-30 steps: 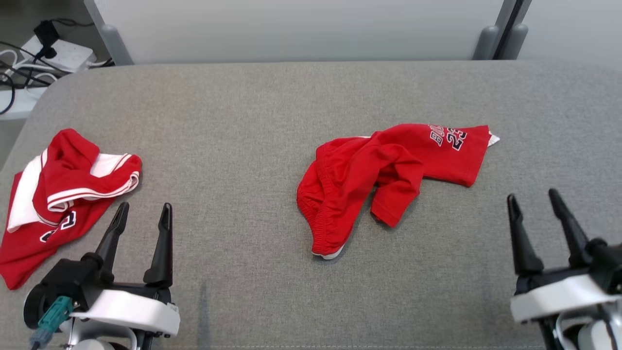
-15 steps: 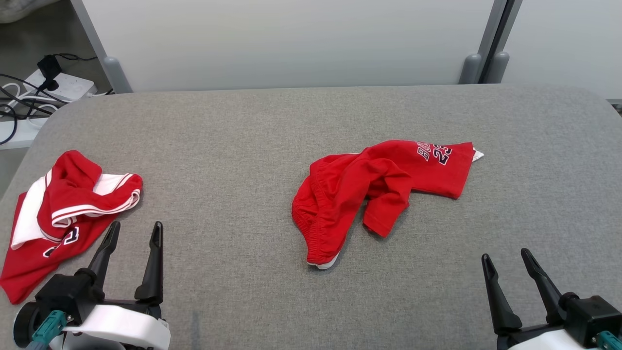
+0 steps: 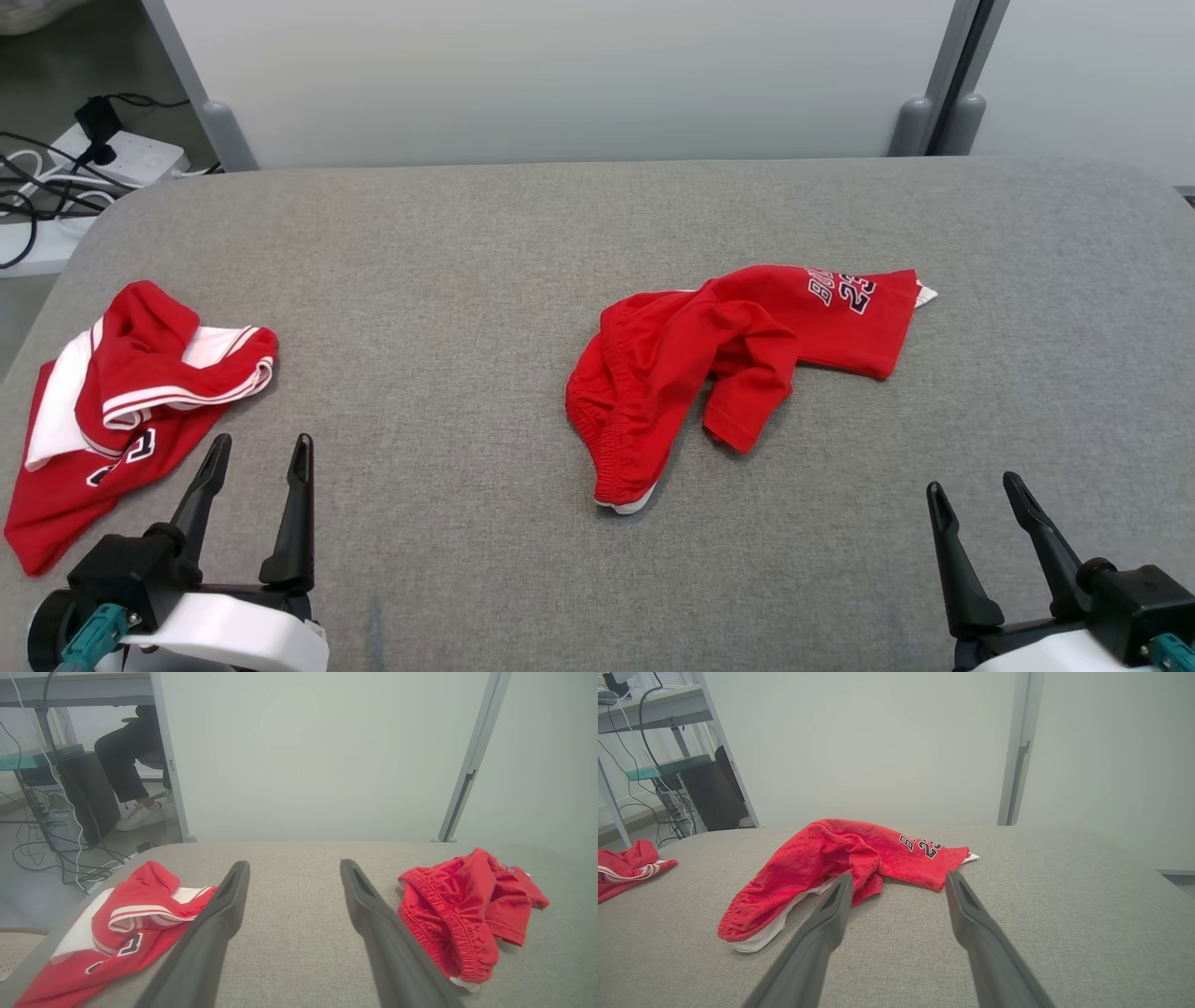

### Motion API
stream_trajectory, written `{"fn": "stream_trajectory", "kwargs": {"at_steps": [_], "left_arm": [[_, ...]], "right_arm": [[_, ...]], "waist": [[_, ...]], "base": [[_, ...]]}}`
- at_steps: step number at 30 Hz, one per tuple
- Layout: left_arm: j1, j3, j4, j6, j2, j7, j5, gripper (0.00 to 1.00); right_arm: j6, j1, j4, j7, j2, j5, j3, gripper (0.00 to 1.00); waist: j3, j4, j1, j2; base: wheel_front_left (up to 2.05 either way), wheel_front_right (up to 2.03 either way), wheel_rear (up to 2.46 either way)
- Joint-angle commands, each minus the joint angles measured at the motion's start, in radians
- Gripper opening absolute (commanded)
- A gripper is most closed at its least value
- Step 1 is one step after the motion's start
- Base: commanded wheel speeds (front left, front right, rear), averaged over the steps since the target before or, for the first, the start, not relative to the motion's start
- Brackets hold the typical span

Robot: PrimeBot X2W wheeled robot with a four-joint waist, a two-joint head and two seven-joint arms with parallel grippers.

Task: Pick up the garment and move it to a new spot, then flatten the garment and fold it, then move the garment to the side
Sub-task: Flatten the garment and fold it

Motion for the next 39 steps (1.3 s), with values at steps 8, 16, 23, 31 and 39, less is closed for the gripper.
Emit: {"fn": "stream_trajectory", "kwargs": {"at_steps": [8, 16, 23, 31, 39], "left_arm": [[-0.074, 0.028, -0.026, -0.028, 0.039, -0.003, -0.001, 1.00], [-0.098, 0.015, -0.012, -0.046, 0.019, -0.033, 0.005, 1.00], [-0.129, -0.004, 0.027, -0.063, -0.022, -0.052, 0.008, 1.00], [-0.164, -0.013, 0.071, -0.090, -0.056, -0.067, 0.017, 1.00], [-0.178, -0.006, 0.090, -0.106, -0.064, -0.073, 0.029, 1.00]], "right_arm": [[0.004, -0.066, 0.005, 0.017, -0.029, 0.019, 0.021, 1.00], [0.004, -0.236, 0.256, 0.035, -0.111, 0.089, 0.089, 1.00], [0.004, -0.392, 0.491, 0.009, -0.148, 0.126, 0.141, 1.00], [0.004, -0.495, 0.688, -0.012, -0.140, 0.152, 0.208, 1.00], [0.004, -0.538, 0.745, -0.057, -0.148, 0.199, 0.271, 0.00]], "waist": [[0.020, 0.059, -0.0001, -0.0001], [0.072, 0.174, -0.0001, -0.0001], [0.117, 0.263, -0.0001, -0.0001], [0.140, 0.306, -0.0001, -0.0001], [0.144, 0.273, -0.0001, -0.0001]], "base": [[0.00, 0.00, 0.00], [0.00, 0.00, 0.00], [0.00, 0.00, 0.00], [0.00, 0.00, 0.00], [0.00, 0.00, 0.00]]}}
